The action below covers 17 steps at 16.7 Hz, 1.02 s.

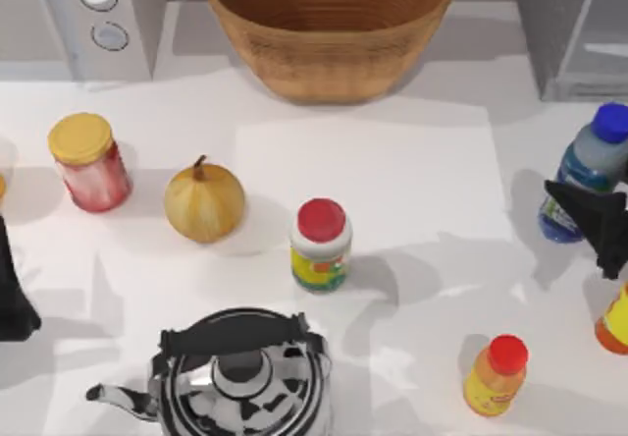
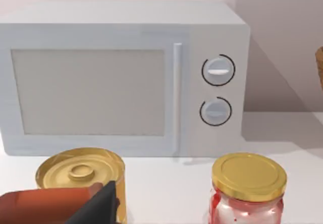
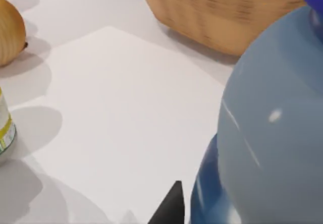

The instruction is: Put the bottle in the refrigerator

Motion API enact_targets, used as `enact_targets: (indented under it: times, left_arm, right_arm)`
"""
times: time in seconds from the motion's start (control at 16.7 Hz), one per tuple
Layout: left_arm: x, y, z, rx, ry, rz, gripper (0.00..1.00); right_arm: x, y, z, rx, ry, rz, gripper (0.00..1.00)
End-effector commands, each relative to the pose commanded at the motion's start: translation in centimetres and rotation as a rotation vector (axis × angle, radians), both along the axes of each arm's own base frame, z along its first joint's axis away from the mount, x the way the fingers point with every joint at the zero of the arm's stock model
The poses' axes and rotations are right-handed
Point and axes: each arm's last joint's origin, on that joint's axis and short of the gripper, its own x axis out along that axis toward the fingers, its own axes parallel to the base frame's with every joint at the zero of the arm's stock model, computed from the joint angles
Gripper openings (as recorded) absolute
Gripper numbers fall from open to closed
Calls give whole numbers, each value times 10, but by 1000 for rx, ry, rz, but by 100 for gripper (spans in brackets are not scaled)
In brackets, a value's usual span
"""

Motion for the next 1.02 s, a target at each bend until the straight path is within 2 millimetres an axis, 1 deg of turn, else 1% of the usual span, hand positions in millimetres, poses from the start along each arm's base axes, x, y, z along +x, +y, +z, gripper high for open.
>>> enact_targets:
  times: [0.12, 0.18, 0.42, 0.54, 0.66, 0.78, 0.9, 1.02]
  left_arm:
    - [0, 0, 0, 0, 0, 0, 100]
    - [0, 0, 0, 0, 0, 0, 100]
    - [0, 0, 0, 0, 0, 0, 100]
    - [0, 0, 0, 0, 0, 0, 100]
    - [0, 0, 0, 0, 0, 0, 100]
    - [0, 0, 0, 0, 0, 0, 100]
    - [0, 0, 0, 0, 0, 0, 100]
    - [0, 0, 0, 0, 0, 0, 100]
  right_arm:
    - [-3, -8, -4, -18, 13, -23, 1]
    - [-3, -9, -4, -20, 15, -24, 1]
    - [-3, -7, -5, -18, 17, -21, 1]
    - [-4, -5, 1, -17, 2, -18, 1]
    - [-9, -1, 15, -13, -38, -16, 1]
    - [-17, 3, 35, -8, -101, -29, 1]
    - [-31, 6, 60, -4, -182, -71, 1]
    - [-53, 6, 84, 4, -268, -142, 1]
